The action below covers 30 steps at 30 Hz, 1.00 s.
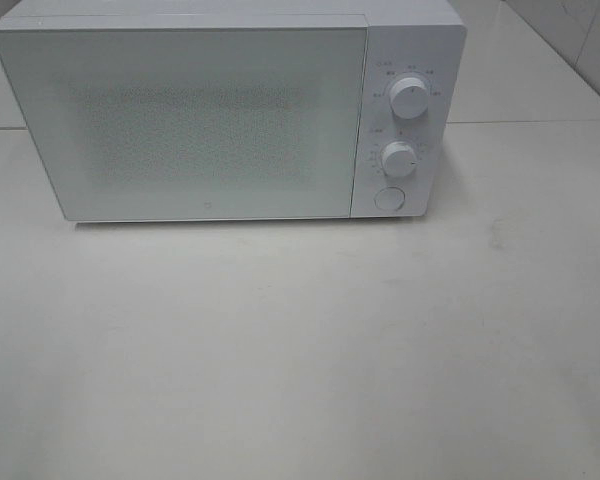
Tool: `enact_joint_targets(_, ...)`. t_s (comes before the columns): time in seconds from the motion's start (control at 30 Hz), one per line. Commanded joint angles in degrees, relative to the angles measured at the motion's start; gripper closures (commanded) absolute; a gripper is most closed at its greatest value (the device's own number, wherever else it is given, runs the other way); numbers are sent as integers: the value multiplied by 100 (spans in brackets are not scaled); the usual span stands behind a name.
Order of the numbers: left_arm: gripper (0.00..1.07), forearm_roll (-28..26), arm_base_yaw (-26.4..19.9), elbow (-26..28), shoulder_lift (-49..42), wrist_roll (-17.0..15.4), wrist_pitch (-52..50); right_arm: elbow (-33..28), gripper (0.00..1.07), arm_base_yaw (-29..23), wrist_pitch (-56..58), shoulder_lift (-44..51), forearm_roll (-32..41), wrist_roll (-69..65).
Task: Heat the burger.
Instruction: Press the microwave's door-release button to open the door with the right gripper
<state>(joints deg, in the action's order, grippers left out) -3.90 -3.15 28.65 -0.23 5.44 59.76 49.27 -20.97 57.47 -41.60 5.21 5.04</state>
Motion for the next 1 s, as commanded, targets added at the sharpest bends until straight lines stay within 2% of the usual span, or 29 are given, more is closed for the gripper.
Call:
enact_joint_targets(0.03, 6, -69, 17, -17, -149, -23, -29, 11, 32, 23, 189, 510, -206, -120)
enact_joint_targets(0.1, 6, -69, 17, -17, -149, -23, -29, 11, 32, 23, 321, 1106, -372, -218)
enact_joint_targets(0.23, 6, -69, 17, -17, -149, -23, -29, -34, 32, 23, 361, 1662, -567, -441)
enact_joint_targets(0.3, 6, -69, 17, -17, -149, -23, -29, -281, 32, 23, 361, 2269, -808, -550)
enact_joint_targets(0.43, 6, -69, 17, -17, -149, -23, -29, -619, 32, 23, 372, 2802, -1054, -642)
enact_joint_targets(0.5, 6, -69, 17, -17, -149, -23, -29, -968, 32, 132, 372, 3243, -1094, -716)
enact_joint_targets(0.63, 6, -69, 17, -17, -149, -23, -29, -1312, 32, 367, 350, 3570, -1094, -716)
enact_joint_targets(0.7, 6, -69, 17, -17, -149, -23, -29, -1793, 32, 670, 281, 3919, -1094, -716)
enact_joint_targets(0.8, 6, -69, 17, -17, -149, -23, -29, -2034, 32, 796, 183, 4165, -1100, -716)
enact_joint_targets(1.0, 6, -63, 17, -17, -149, -23, -29, -2023, 32, 825, 178, 4332, -1100, -739)
